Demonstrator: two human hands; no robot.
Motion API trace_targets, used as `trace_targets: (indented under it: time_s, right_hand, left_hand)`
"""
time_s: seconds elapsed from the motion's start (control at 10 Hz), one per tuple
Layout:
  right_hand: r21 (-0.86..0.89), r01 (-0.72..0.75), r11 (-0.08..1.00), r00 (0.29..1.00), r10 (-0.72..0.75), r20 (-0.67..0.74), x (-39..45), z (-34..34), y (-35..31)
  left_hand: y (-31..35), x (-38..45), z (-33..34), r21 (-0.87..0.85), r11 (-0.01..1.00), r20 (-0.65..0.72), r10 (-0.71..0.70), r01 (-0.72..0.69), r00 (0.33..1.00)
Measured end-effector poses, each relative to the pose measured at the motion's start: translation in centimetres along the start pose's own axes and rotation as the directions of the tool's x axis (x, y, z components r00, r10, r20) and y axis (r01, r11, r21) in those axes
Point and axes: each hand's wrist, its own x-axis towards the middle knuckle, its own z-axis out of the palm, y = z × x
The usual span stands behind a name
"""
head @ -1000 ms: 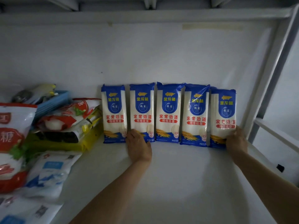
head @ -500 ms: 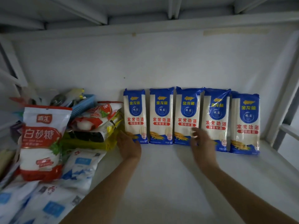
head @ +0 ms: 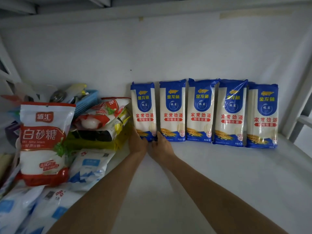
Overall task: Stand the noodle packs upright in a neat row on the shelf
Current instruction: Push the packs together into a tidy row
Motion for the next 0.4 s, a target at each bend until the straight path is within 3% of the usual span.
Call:
trace_targets:
  time_s: [0.2,0.3,0.4]
  right_hand:
    - [0.024,0.012,1.0,1.0,-0.011,-0.006,0.3,0.1,0.0]
    - [0.047,0.018,0.999,1.0,-0.018,0.006,0.0,0.2,0.0]
    - [0.105,0.044,0.994,0.995,-0.034,-0.098,-0.4,-0.2,-0.2]
  left_hand:
    - [-0.3,0.5,-0.1,-0.083,0.996,0.055,0.033,-0.028,0.998]
    - [-0.6,0.6,0.2,-0.045,0.998,0.039,0.052,-0.051,0.998]
    - [0.2,-0.8,0.2,0.13,0.977,-0.207,0.193,-0.168,0.959]
